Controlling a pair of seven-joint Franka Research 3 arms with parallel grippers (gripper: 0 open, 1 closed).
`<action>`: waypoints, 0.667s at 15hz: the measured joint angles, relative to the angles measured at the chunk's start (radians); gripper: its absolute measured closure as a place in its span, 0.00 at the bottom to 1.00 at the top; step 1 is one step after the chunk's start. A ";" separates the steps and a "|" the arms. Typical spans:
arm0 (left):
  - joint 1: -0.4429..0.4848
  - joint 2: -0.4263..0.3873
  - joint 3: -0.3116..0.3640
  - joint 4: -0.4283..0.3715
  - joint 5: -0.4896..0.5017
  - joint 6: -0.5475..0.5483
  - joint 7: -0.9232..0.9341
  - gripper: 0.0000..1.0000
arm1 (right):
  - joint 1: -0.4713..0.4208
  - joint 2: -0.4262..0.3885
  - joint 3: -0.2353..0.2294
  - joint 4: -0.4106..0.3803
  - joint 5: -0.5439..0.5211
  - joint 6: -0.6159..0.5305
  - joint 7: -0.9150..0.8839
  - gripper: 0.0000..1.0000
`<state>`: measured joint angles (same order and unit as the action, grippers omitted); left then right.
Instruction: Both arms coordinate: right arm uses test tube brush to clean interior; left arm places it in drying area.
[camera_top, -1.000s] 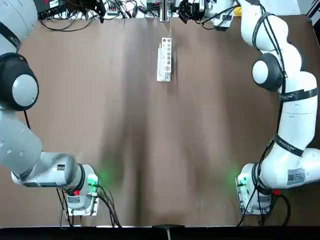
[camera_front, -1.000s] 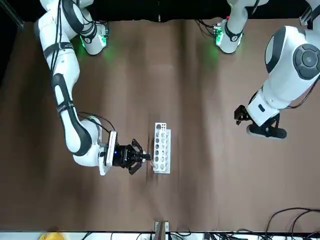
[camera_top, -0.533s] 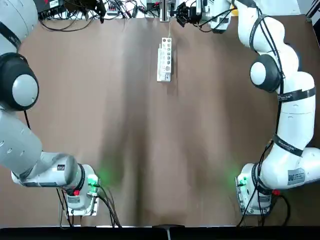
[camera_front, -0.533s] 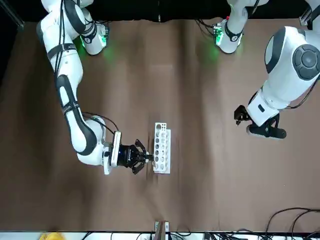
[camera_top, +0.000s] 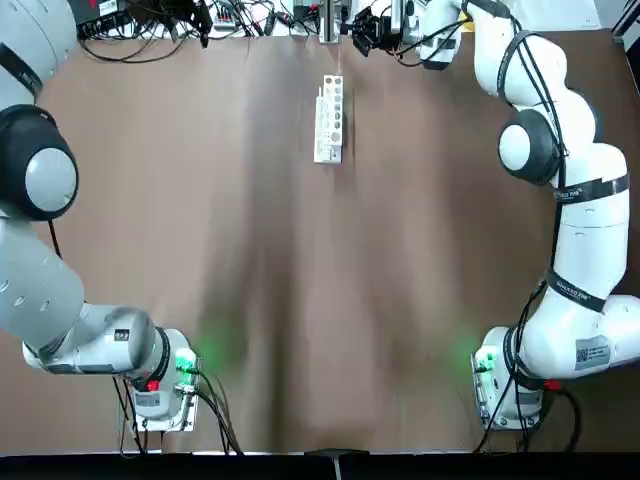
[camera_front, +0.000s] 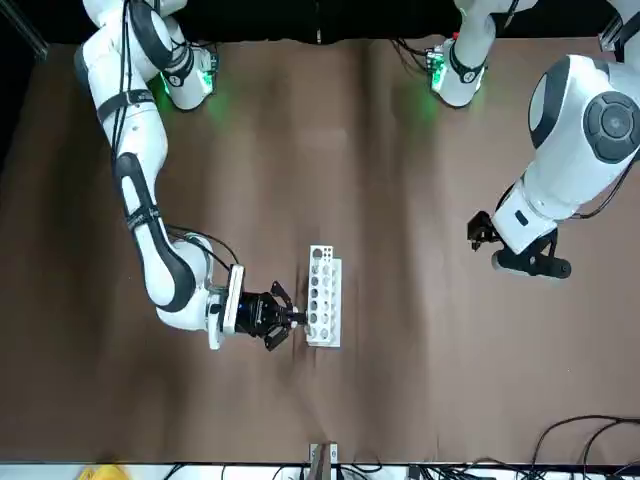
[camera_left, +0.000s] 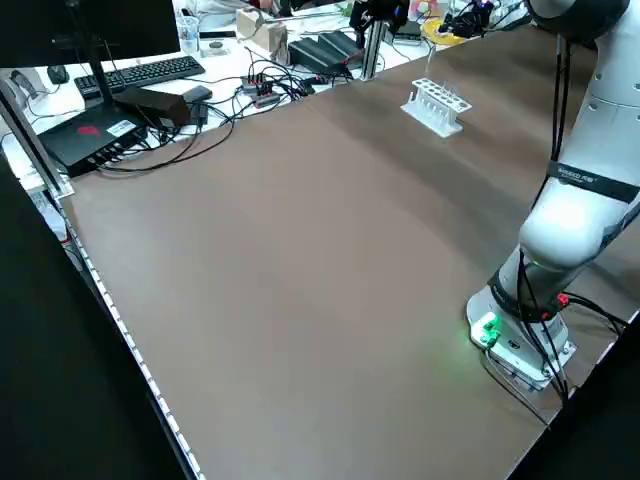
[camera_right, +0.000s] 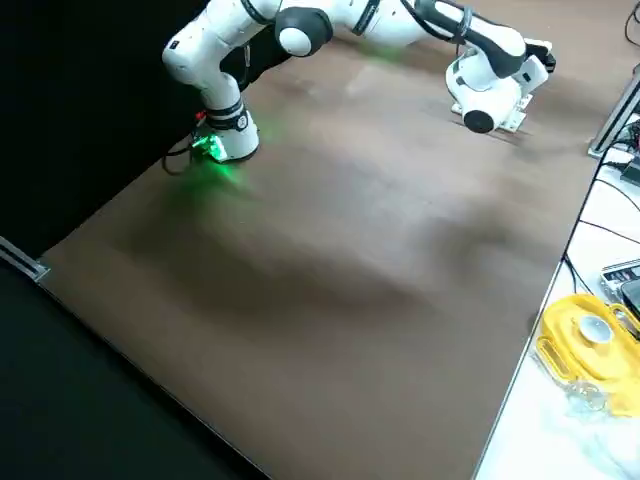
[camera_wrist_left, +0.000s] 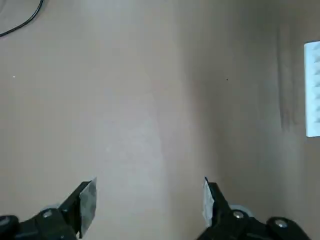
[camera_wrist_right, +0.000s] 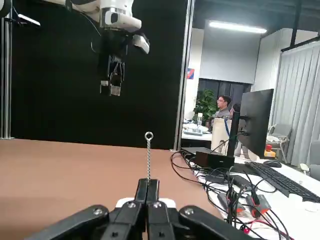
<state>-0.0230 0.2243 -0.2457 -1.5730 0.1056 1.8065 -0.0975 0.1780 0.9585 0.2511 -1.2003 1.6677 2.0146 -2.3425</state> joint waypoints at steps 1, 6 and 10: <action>0.000 0.000 0.000 0.000 0.000 0.000 0.000 0.00 | 0.000 0.003 0.000 0.000 0.000 0.000 -0.002 0.98; 0.000 0.000 0.000 0.000 0.000 0.000 0.000 0.00 | 0.001 0.006 0.001 0.003 0.006 -0.001 -0.003 0.98; 0.000 0.000 0.000 0.000 0.013 0.000 0.000 0.00 | -0.004 0.005 0.001 0.011 0.014 -0.003 -0.003 0.98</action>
<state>-0.0232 0.2243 -0.2454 -1.5730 0.1189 1.8065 -0.0975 0.1742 0.9636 0.2521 -1.1892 1.6812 2.0116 -2.3454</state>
